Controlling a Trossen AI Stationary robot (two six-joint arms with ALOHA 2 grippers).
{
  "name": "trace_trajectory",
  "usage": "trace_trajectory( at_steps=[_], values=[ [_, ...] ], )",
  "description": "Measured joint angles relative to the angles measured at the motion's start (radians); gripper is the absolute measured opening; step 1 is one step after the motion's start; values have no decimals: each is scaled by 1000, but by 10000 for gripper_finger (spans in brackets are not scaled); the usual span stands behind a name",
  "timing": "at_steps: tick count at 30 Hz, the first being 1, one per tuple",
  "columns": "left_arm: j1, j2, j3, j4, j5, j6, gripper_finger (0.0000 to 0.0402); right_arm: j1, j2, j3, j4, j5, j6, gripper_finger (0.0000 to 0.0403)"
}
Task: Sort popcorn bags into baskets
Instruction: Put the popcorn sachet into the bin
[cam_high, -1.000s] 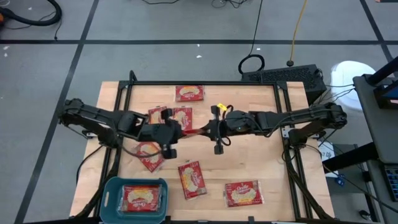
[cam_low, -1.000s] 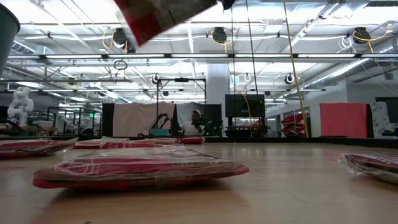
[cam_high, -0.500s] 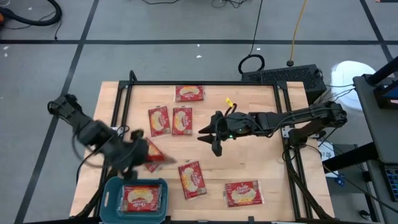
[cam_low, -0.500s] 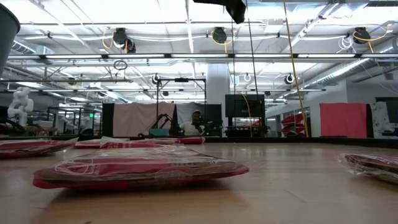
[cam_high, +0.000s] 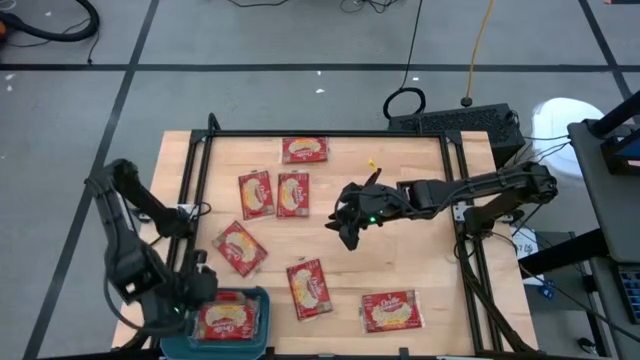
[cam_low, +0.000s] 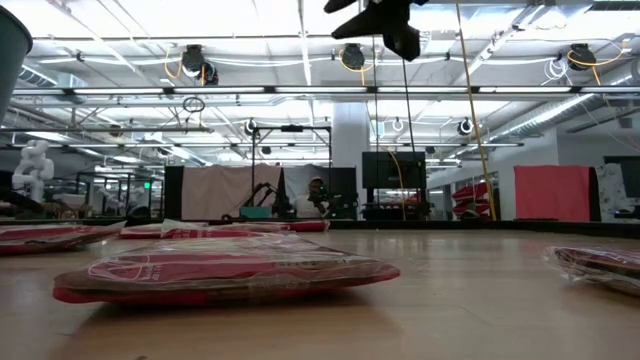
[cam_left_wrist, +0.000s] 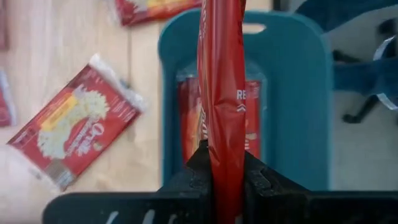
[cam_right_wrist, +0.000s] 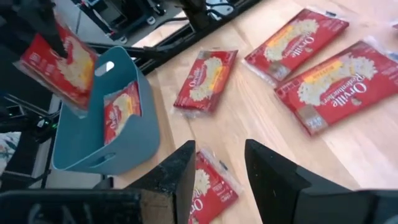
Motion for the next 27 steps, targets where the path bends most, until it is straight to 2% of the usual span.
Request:
trace_trajectory(
  at_steps=[12, 27],
  values=[
    [-3, 192, 0, -26, 0, -53, 31, 4, 0, 0, -30, -8, 5, 130],
    [-11, 347, 0, -23, -37, -47, 33, 4, 0, 0, -21, -29, 50, 130]
  ],
)
